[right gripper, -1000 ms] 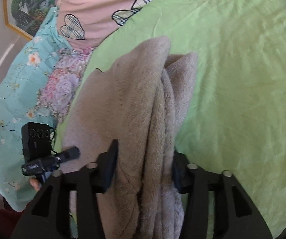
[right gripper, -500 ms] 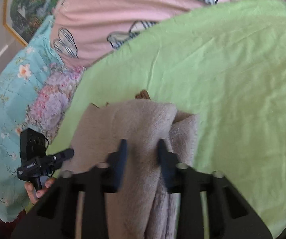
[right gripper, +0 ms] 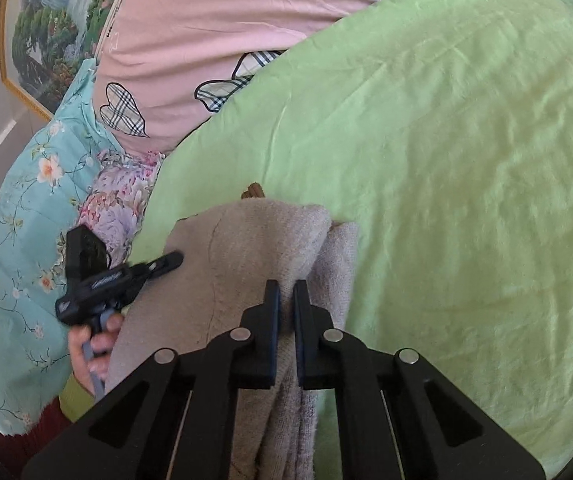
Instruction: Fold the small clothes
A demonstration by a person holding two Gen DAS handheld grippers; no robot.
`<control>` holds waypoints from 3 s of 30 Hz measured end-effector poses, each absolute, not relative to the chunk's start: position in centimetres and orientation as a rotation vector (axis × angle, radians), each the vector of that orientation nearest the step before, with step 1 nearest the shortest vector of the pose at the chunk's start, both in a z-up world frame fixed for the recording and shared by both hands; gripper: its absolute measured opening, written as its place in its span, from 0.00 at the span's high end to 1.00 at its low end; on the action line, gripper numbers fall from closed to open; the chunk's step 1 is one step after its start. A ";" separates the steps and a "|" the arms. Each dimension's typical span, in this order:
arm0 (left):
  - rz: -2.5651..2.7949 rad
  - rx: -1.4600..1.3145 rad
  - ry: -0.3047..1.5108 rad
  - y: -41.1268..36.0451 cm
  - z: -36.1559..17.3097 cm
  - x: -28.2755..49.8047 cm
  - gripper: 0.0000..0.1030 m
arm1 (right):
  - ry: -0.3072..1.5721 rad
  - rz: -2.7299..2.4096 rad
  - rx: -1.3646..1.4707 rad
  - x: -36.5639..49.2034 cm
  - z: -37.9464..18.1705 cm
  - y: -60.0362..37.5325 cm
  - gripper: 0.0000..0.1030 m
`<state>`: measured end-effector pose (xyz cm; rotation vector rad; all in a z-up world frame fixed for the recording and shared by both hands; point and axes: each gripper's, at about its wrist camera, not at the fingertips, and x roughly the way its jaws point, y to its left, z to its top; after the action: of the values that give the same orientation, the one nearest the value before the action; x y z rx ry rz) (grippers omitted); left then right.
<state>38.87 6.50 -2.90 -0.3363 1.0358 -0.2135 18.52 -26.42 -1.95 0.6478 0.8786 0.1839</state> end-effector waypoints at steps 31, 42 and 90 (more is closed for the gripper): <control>-0.227 -0.047 0.888 1.4 0.7 5.7 0.40 | 0.889 0.188 0.580 3.2 -0.2 -21.8 0.62; -0.136 -0.069 0.876 0.6 -1.3 7.5 0.89 | 0.914 0.229 0.492 4.7 -0.8 -19.2 0.81; -0.351 -0.120 0.867 -1.0 4.1 18.3 0.69 | 0.837 0.159 0.383 12.4 4.2 -19.0 0.68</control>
<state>18.30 -0.98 4.11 -0.1198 0.8670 -0.3512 12.36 -18.99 4.18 0.3833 0.8371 0.1593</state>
